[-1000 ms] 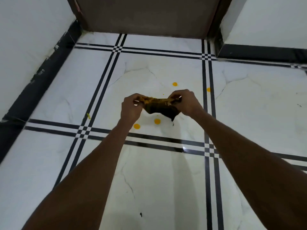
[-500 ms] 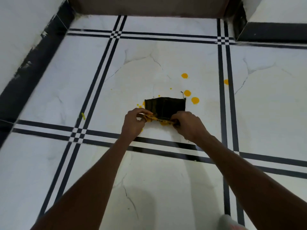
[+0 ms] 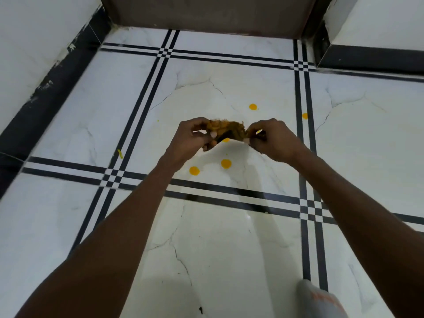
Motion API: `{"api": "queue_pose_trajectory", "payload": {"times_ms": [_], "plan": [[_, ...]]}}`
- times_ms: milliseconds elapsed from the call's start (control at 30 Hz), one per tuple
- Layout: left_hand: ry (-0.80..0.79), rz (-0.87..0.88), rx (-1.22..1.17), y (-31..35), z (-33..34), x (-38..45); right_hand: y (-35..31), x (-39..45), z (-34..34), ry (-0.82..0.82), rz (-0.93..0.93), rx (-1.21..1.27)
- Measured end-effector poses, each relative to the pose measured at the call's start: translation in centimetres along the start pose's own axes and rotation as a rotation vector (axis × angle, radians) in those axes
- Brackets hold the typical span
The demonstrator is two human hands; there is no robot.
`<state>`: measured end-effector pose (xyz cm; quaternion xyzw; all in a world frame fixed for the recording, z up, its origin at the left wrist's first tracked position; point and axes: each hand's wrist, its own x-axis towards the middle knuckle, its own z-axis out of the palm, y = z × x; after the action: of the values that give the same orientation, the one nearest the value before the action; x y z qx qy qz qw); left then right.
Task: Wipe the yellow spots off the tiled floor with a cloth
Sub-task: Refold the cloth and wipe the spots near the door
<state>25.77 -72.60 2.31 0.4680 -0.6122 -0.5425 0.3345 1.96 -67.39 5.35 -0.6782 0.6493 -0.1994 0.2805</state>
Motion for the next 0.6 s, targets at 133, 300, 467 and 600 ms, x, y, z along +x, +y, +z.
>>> {"api": "queue_pose_trajectory", "payload": {"times_ms": [133, 300, 467, 600], "plan": [[-0.365, -0.158, 0.184, -2.4, -1.2, -2.2, 0.0, -2.4, 1.8, -0.519, -0.027, -0.243], [-0.481, -0.329, 0.288, -6.5, -2.0, -3.3, 1.8, -3.1, 7.7, -0.542, 0.116, -0.205], [0.112, -0.206, 0.422, -9.8, -4.3, -3.6, 3.4, -4.3, 14.7, -0.066, -0.029, -0.314], [0.265, -0.025, 0.870, -13.5, -6.7, -4.8, 5.5, -6.4, 18.2, -0.044, -0.086, -0.428]]}}
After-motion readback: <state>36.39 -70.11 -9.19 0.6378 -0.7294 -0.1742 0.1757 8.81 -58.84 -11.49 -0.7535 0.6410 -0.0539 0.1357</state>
